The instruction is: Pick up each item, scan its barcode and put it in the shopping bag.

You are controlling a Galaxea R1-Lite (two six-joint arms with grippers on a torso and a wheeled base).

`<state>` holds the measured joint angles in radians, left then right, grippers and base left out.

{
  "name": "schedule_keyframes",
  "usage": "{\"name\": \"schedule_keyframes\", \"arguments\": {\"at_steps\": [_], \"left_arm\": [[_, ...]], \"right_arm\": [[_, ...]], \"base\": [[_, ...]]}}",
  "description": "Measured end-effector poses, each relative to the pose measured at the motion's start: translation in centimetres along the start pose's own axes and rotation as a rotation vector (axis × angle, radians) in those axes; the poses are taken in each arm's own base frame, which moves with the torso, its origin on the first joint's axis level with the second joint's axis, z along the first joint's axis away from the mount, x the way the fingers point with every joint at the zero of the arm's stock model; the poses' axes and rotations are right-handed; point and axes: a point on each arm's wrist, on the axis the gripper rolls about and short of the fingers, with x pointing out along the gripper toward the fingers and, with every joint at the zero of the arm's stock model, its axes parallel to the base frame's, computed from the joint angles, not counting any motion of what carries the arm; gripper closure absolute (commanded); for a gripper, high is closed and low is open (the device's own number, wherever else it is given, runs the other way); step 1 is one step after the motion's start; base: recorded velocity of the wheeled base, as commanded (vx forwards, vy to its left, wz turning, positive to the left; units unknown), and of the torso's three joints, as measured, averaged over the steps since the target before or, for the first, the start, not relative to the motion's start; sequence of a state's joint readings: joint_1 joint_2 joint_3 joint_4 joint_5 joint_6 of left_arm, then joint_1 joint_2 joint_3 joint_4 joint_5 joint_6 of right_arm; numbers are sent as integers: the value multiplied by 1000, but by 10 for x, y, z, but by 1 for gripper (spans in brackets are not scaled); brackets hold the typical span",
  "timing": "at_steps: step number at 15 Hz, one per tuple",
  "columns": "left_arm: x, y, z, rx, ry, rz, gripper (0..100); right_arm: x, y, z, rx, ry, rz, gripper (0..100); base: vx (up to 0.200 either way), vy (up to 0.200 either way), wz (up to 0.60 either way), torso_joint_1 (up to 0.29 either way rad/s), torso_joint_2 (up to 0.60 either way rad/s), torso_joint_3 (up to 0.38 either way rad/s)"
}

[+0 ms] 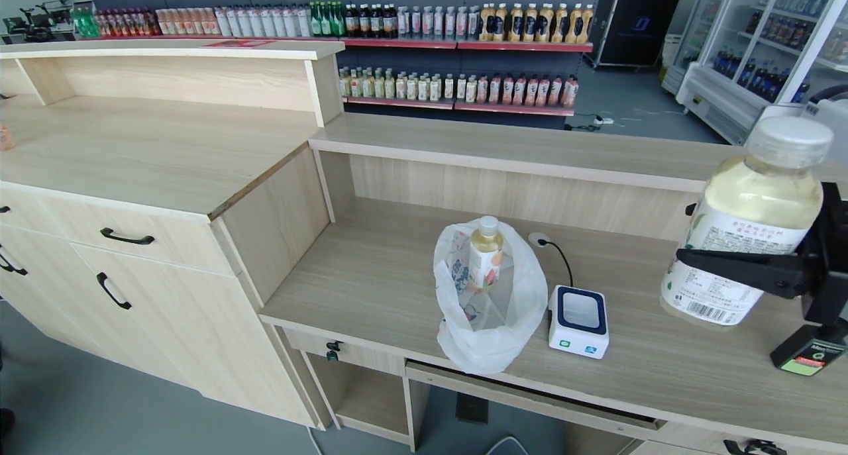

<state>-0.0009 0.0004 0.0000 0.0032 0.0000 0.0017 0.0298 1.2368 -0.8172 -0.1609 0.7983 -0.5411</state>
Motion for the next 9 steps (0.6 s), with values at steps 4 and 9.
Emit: {"name": "schedule_keyframes", "arguments": {"at_steps": [4,9], "left_arm": [[0,0,0,0,0,1,0],[0,0,0,0,0,1,0]], "right_arm": [[8,-50,-60,-406,92,-114,100],[26,-86,-119,-599,71,-66,100]], "base": [[0,0,0,0,0,0],[0,0,0,0,0,0]]}}
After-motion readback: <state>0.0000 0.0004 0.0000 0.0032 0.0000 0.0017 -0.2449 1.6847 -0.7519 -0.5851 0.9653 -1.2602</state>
